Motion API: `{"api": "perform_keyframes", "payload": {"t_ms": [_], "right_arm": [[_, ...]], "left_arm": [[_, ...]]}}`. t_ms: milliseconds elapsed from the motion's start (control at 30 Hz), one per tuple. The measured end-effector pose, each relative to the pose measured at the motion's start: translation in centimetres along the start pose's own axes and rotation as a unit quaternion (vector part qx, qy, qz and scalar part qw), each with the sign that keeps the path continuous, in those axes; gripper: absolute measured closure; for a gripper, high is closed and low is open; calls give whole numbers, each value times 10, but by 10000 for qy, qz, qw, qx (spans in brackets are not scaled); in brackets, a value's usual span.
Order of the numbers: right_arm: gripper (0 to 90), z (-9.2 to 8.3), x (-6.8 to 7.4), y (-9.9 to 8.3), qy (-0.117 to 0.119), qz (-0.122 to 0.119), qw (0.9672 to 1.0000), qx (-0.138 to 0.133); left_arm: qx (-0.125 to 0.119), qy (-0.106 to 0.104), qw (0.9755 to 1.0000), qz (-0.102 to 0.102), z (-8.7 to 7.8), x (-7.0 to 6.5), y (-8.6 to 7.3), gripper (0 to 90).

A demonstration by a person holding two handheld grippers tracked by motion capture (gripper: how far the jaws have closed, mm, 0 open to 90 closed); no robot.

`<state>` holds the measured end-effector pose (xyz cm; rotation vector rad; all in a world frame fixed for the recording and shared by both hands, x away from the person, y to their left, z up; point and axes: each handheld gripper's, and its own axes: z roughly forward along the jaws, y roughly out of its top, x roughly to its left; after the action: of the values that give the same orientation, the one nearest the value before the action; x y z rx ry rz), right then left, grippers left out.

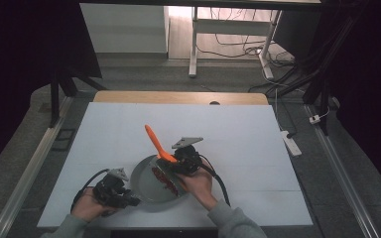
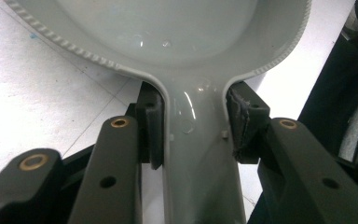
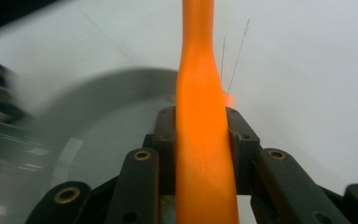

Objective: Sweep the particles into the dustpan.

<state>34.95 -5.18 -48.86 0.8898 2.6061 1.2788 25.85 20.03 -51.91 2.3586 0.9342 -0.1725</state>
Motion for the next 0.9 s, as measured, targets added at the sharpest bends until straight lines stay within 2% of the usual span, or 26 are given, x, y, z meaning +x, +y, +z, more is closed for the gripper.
{"api": "perform_keyframes", "payload": {"t_ms": [33, 100, 167, 233, 267, 300, 333, 367, 400, 467, 500, 600, 667, 700, 767, 900], "right_arm": [[708, 0, 0, 0, 0, 0, 10000, 0], [708, -2, 5, 4, 272, 103, 9995, -124], [708, -10, 5, 11, 328, 102, 9989, -304], [708, -12, 4, 12, 279, 54, 9990, -332], [707, -16, 0, 15, -47, -148, 9995, -277], [707, -16, 0, 15, -47, -148, 9995, -277], [707, -16, -6, 13, -373, -279, 9988, -155], [707, -14, -9, 12, -492, -295, 9983, -88], [707, -14, -9, 12, -492, -295, 9983, -88], [707, -8, -18, 7, -746, -365, 9965, 78], [707, -6, -20, 5, -756, -320, 9966, 105], [708, -2, -24, 1, -679, -219, 9974, 126], [707, -4, -26, 1, -520, -94, 9986, 33], [707, -6, -27, 2, -406, 35, 9992, -43], [707, -11, -29, 3, -316, 137, 9993, -166], [707, -25, -36, 5, -251, 313, 9986, -350]], "left_arm": [[-1, 1, 10000, -1, 0, 0, 0, 614], [-5, 1, 10000, -3, 0, 0, 0, 614], [-6, -6, 10000, -2, 0, 0, 0, 614], [-7, -16, 10000, -8, 0, 0, 0, 614], [-9, -10, 10000, -4, 0, 0, 0, 614], [-8, -5, 10000, -2, 0, 0, 0, 614], [4, -7, 10000, -20, 0, 0, 0, 614], [35, -14, 10000, -49, -1, -1, 0, 615], [48, 9, 10000, -72, -3, -1, 0, 615], [60, 69, 9999, -141, -8, -4, -3, 615], [67, 84, 9998, -137, -9, -4, -4, 615], [99, 38, 9999, -136, -9, -3, -6, 615], [103, 24, 9999, -126, -8, -2, -6, 615], [99, 23, 9999, -123, -8, -2, -6, 615], [73, 13, 9999, -109, -9, -1, -6, 615], [2, 0, 10000, -75, -8, 1, -8, 614]]}}
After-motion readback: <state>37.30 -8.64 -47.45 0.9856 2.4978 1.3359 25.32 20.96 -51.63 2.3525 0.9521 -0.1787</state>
